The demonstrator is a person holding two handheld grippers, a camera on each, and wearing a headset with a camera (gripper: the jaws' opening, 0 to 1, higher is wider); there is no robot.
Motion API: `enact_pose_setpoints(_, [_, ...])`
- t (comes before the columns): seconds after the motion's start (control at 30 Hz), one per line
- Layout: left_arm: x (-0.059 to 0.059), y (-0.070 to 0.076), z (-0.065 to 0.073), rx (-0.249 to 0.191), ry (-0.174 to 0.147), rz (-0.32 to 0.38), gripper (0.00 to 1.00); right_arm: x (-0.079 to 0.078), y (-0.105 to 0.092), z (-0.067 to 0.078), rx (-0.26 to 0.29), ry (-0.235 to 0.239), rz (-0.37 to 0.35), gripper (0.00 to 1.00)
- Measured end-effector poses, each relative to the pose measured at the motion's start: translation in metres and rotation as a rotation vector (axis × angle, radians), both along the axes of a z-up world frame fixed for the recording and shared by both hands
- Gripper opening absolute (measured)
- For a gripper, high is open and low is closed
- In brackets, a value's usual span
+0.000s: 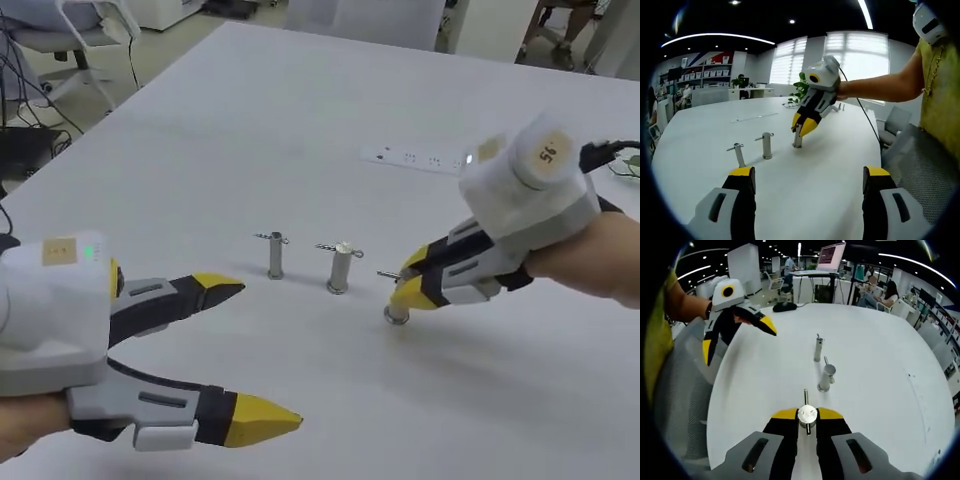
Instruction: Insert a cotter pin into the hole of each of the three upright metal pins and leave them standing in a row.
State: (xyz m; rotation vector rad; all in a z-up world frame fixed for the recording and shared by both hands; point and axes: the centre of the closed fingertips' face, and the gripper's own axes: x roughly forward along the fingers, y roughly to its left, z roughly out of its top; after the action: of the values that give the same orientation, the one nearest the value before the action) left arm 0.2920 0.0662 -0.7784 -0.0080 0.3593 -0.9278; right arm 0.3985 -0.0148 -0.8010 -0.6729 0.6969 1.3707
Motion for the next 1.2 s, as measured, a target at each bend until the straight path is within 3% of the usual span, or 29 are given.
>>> enact_pose_setpoints(0.17, [0.002,0.002,0.000,-0.001,0.003,0.011,0.89,0.020,-0.003,-0.003,-0.004,-0.004,-0.016,0.12])
enact_pose_setpoints(0.37, [0.005,0.004,-0.001,-0.002,0.008,0.017,0.88,0.032,-0.004,-0.011,-0.006,0.002,-0.023,0.12])
enact_pose_setpoints(1.0, [0.004,0.005,-0.005,0.004,0.015,0.023,0.86,0.036,-0.007,-0.031,-0.037,0.027,0.002,0.12])
enact_pose_setpoints(1.2, [0.003,0.007,-0.005,0.002,0.019,0.026,0.85,0.037,-0.007,-0.029,-0.017,0.041,0.009,0.12])
